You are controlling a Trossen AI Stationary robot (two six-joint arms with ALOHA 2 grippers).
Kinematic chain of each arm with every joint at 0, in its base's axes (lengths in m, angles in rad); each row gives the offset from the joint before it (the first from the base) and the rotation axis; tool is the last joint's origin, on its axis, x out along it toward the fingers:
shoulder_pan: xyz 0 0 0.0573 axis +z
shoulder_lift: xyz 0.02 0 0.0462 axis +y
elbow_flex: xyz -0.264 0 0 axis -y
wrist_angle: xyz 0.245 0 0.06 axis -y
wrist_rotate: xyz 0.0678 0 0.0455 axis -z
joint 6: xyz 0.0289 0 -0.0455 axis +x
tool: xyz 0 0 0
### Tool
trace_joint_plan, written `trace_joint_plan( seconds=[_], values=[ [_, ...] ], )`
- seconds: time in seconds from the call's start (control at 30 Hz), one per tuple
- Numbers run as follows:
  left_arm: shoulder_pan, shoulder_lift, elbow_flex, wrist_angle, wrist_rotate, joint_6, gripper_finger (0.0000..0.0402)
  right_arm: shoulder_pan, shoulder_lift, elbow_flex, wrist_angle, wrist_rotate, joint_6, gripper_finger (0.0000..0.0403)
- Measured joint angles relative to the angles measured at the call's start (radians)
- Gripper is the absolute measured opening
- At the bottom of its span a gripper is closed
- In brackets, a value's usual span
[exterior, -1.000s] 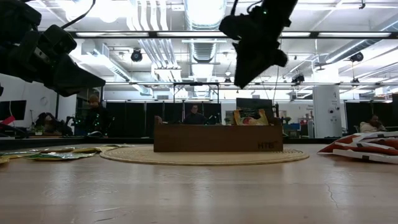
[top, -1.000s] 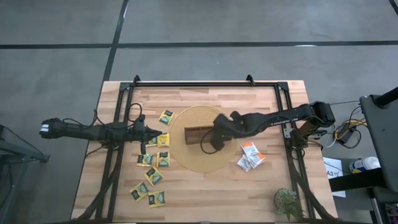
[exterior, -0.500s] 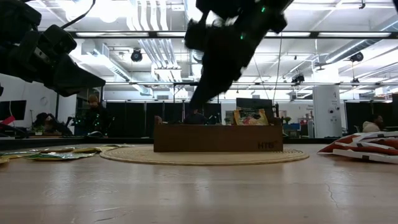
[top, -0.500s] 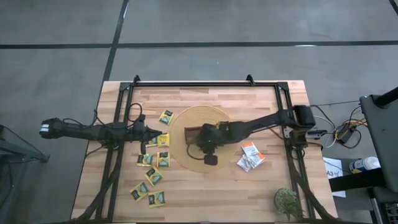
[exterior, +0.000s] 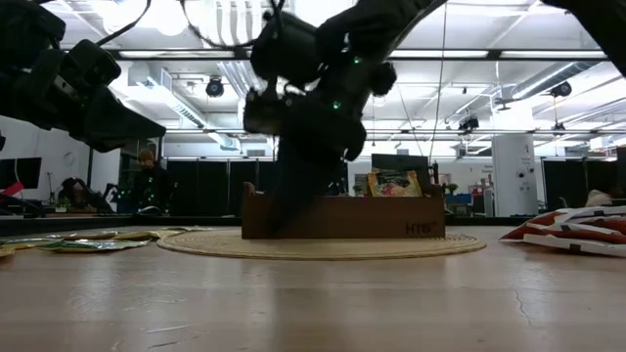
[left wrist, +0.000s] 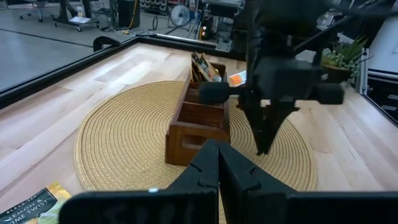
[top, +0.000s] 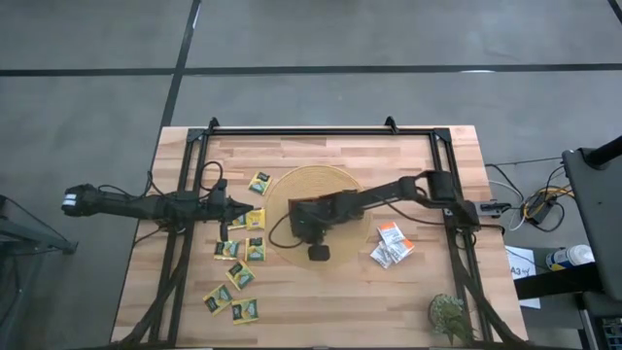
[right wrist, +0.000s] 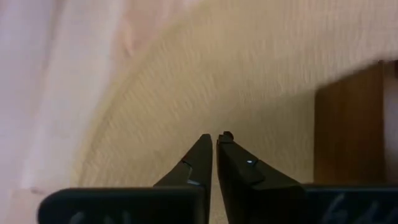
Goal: Pick & Place Tea
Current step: Put the white tea bag into the middle section of the wooden organizer
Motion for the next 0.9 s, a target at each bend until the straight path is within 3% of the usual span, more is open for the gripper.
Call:
trace_joint_plan(
  seconds=[0.17, 0.9],
  values=[
    [0.0, 0.004, 0.0, 0.0, 0.0, 0.0, 0.0, -0.012, 0.038, 0.043, -0.098, -0.002, 0.006, 0.0009],
    [0.0, 0.006, 0.0, 0.0, 0.0, 0.0, 0.0, -0.025, 0.034, 0.041, -0.159, 0.026, 0.04, 0.0008]
  ],
)
